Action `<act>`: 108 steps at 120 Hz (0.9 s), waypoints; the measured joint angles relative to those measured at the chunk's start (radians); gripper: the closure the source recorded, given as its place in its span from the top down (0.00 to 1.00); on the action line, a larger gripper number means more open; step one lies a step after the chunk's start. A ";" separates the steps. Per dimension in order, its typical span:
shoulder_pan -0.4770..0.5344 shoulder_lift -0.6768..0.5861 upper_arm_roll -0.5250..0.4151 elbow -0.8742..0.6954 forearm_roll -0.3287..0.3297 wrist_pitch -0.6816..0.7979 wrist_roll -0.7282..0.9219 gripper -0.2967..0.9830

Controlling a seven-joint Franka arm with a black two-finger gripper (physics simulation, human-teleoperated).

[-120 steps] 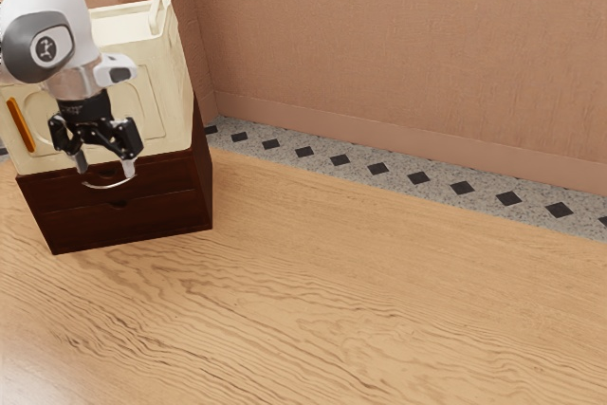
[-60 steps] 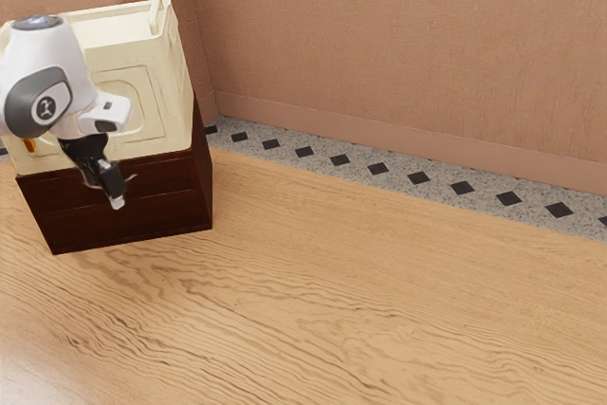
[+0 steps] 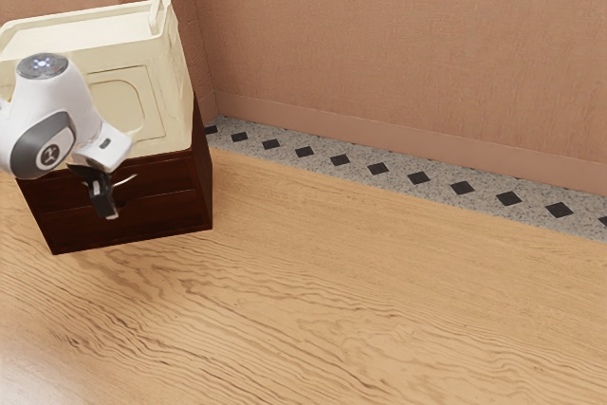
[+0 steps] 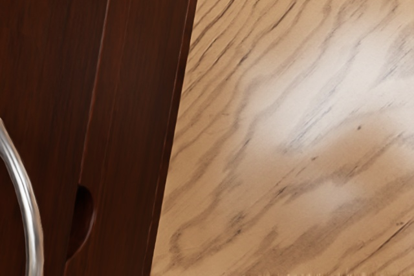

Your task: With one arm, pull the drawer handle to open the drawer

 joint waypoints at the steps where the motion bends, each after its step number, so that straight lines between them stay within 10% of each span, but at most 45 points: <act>1: 0.001 0.000 0.000 -0.002 0.000 0.003 0.003 0.77; 108: 0.010 0.083 0.065 -0.010 0.013 0.204 0.196 0.64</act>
